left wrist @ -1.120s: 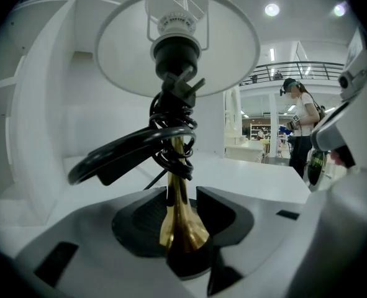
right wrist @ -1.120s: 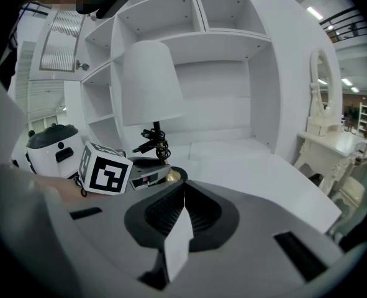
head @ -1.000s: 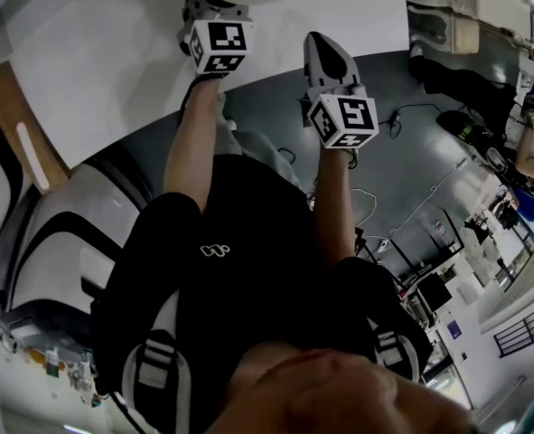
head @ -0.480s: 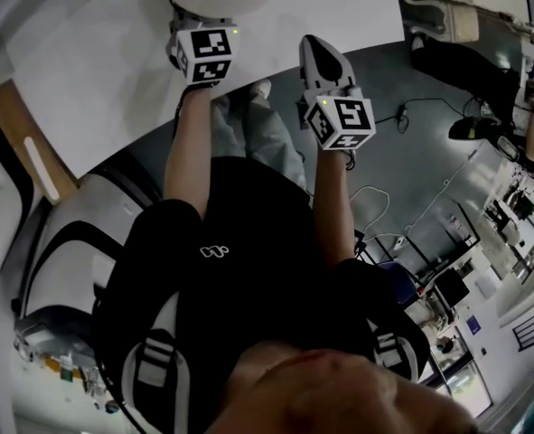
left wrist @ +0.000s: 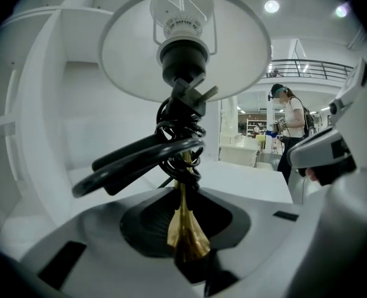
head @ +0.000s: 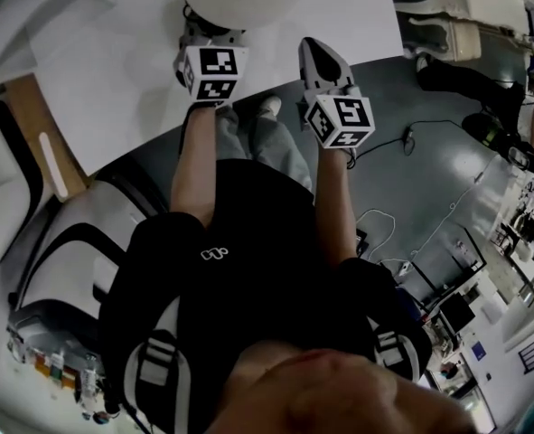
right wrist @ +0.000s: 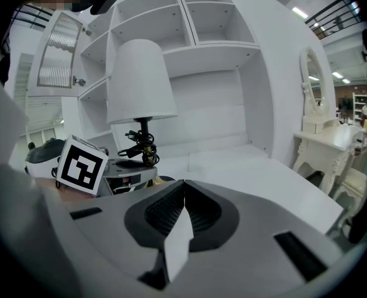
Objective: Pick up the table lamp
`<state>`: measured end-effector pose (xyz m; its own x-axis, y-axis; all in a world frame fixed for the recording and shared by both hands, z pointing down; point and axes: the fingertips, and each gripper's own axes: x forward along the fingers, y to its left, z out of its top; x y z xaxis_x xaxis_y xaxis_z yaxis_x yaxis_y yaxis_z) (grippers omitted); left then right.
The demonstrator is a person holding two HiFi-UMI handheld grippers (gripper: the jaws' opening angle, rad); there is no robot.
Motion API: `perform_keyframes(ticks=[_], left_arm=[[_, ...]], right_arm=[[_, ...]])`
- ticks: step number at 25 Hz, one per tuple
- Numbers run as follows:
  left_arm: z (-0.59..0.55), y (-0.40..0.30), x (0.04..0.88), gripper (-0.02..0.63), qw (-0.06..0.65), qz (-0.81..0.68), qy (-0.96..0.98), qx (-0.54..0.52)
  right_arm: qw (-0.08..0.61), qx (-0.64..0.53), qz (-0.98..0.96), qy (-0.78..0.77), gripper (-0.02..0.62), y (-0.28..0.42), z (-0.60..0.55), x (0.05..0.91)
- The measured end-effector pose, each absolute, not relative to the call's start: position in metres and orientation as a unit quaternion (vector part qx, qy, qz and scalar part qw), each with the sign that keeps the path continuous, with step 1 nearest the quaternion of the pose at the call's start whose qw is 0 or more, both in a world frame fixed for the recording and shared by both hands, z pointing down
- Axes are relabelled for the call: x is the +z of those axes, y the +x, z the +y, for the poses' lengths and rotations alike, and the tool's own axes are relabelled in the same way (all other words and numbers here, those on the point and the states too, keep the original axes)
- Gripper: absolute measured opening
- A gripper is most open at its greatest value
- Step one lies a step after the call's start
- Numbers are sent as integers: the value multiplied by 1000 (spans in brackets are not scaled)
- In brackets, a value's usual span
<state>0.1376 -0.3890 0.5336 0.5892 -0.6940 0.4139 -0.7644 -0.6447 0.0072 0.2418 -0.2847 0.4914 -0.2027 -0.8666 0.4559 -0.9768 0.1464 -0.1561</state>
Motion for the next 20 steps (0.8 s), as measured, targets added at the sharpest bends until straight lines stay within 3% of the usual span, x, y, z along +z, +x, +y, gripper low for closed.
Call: perform_keyframes(ticks=[20], left_arm=[[-396, 121, 428, 94, 99, -407, 896, 148]], right_arm=[[41, 141, -771, 620, 18, 227, -334, 419]])
